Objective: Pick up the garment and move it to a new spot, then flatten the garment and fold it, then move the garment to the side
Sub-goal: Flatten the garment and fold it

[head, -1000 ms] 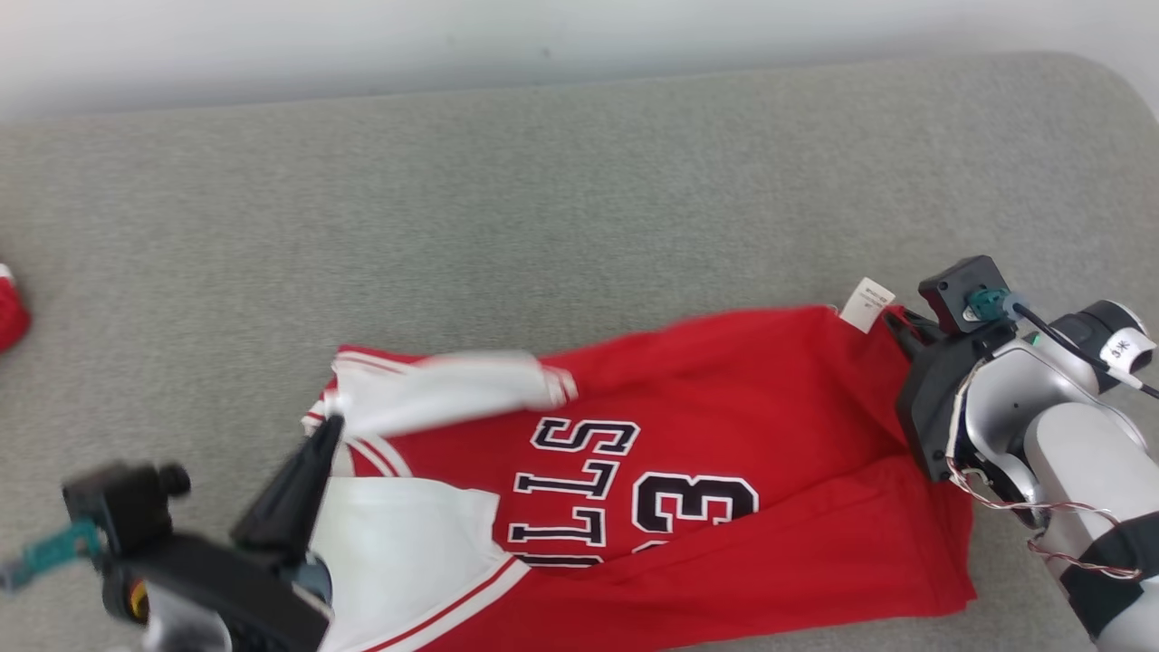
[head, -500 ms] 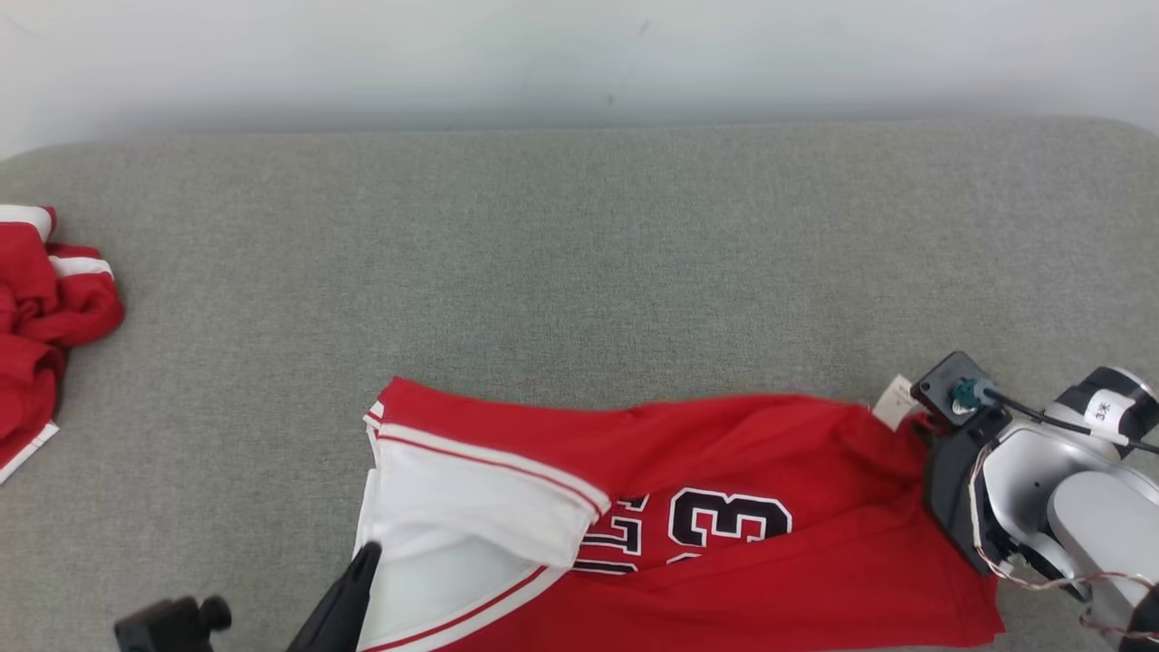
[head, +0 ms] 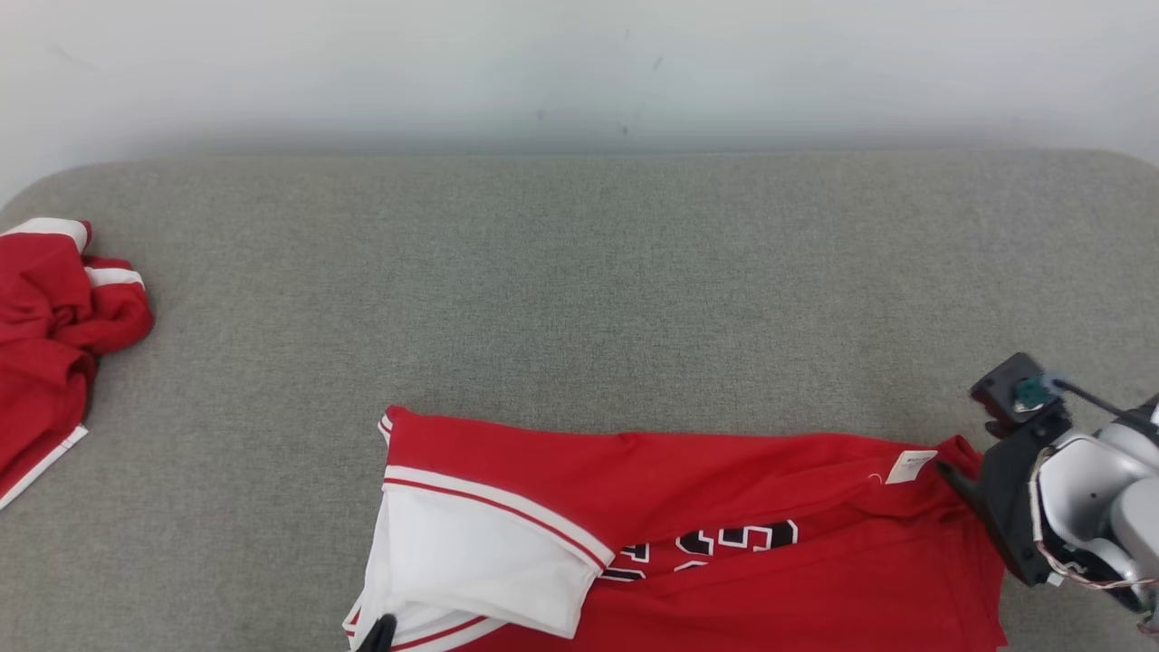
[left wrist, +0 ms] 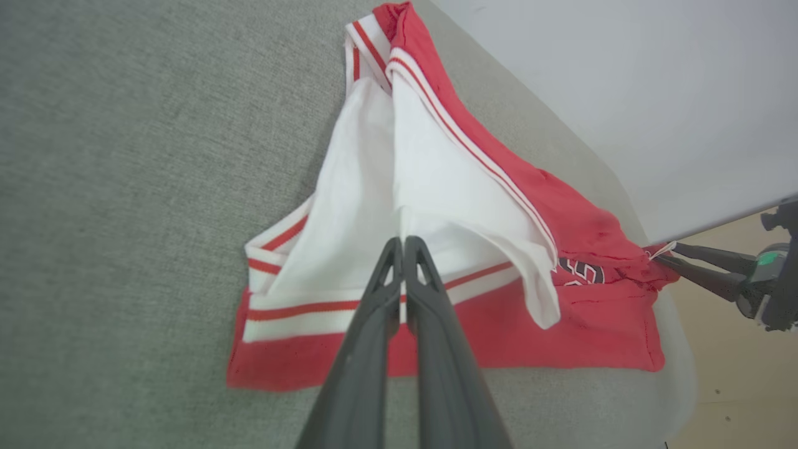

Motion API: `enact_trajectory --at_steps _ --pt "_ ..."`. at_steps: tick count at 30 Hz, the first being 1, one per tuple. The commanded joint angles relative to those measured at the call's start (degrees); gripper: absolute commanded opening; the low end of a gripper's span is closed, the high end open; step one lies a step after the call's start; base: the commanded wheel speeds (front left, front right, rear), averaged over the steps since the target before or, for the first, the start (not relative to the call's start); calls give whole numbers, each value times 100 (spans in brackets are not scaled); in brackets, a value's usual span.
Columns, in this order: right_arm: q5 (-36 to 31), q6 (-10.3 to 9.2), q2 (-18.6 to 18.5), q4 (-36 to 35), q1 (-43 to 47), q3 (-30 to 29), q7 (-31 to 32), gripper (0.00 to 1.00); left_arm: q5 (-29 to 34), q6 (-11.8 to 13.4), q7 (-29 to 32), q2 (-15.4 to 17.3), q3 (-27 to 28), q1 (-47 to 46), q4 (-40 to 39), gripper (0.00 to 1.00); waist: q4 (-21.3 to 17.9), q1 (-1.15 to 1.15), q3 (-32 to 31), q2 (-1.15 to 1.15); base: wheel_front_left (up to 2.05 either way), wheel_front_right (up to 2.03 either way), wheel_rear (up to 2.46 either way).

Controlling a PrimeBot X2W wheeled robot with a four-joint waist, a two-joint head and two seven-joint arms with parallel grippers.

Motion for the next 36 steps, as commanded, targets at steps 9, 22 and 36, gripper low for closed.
enact_trajectory --at_steps 9,22,36 --pt "326 -12 1144 -613 1741 -2683 -1229 100 1115 220 -1081 123 22 -128 579 100 233 0 -485 0 0 0 0" --pt "-647 -11 3470 -1529 3535 -4470 -2333 100 2790 303 -1398 -603 1586 23 -310 100 354 0 -980 0 0 0 0" --pt "-1254 -11 4223 -911 3465 -4672 -3304 100 3947 -165 -1401 -1023 2210 320 38 100 199 0 -1100 0 0 0 0"
